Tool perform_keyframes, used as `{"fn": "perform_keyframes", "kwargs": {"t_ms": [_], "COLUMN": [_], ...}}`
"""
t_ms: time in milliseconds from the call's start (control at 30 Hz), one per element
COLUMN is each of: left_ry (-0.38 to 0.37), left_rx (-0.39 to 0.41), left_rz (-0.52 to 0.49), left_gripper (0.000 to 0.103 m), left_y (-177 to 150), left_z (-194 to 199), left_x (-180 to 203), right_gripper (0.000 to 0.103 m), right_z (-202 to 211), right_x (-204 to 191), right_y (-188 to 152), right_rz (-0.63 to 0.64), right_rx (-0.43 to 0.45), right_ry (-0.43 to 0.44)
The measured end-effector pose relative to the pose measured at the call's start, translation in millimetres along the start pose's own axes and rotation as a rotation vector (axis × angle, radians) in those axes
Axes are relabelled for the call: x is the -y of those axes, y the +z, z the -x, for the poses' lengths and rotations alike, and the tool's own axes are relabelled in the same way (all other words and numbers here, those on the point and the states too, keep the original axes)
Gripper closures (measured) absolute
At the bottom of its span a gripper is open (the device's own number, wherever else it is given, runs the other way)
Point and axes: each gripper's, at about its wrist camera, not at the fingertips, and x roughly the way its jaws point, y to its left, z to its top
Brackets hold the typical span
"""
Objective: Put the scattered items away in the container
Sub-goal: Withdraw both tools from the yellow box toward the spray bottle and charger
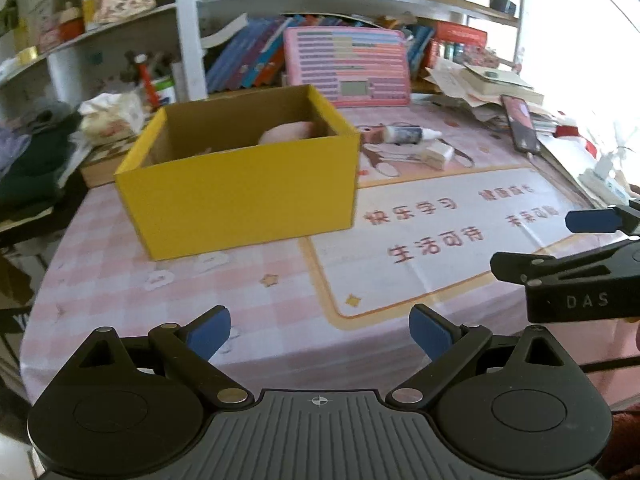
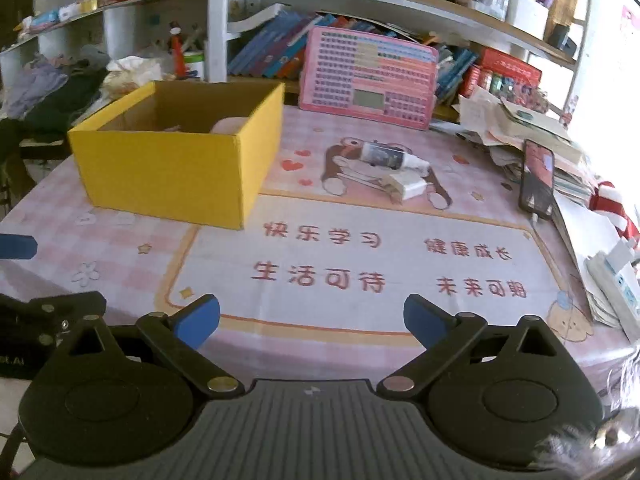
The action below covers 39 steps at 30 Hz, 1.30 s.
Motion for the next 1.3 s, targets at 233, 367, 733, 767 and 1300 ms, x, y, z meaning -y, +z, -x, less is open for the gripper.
{"fn": "perform_keyframes", "kwargs": {"t_ms": [233,367,733,767,1300], "left_ry": [-0.047,-0.07,-0.135,-0.141,-0.238], "left_rx": [0.005,-0.001,0.021,0.023,-0.007], "left_rz": [-0.003,-0.011,-0.055,-0.058,-0.058], "left_gripper": [0.005,0.005,0.005,0.005,0.005], "left_y": [2.8,5.4,21.5,23.9,57.9], "left_z": [-2.0,-6.5,-18.2,-20.3,-77.4], "left_x": [13.6,22.0,46.1,48.5,96.8], "right_gripper": [0.003,0.003,0.003,0.003,0.003], "right_z": [-1.3,0.6,-4.7,-5.9,-36.7], "right_x": [18.6,24.5,54.3,57.3,121.7], "right_y": [-1.7,-3.8,-4.2,-3.5,4.0], "right_rz": [-0.024,-0.018,-0.065,-0.068,-0.096], "right_rx": [-0.017,-0.016,-0.026,-0.027,-0.086], "right_ry": [-0.018,-0.029,-0.067,-0.07,-0.136]}}
